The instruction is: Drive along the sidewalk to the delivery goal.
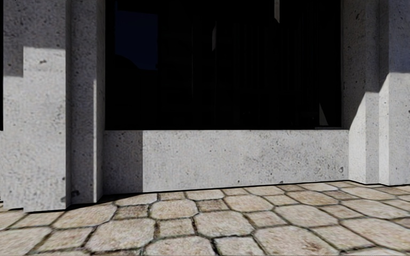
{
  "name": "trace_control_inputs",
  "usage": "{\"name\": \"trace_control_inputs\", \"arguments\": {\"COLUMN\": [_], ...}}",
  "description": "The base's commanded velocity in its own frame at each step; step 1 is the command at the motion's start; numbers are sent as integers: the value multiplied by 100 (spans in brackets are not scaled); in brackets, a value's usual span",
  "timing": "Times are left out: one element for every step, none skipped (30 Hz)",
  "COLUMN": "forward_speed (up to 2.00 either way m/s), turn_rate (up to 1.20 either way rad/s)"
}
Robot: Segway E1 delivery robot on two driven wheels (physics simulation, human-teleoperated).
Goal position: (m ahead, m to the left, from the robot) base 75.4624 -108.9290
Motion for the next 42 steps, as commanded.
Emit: {"name": "trace_control_inputs", "arguments": {"forward_speed": [0,0,0,0,0,0,0,6,16,19,19,19,20,22,27,35,39,49,58,58,64,66,78,85,91,93,93,93,93,93,93,93,93,93,93,93,93,92,91,90,90,90], "turn_rate": [-67,-67,-67,-67,-67,-65,-65,-64,-57,-48,-46,-46,-45,-45,-42,-28,-6,0,0,0,0,0,0,0,-6,-16,-16,-21,-27,-35,-40,-42,-53,-61,-64,-64,-64,-65,-65,-66,-66,-66]}}
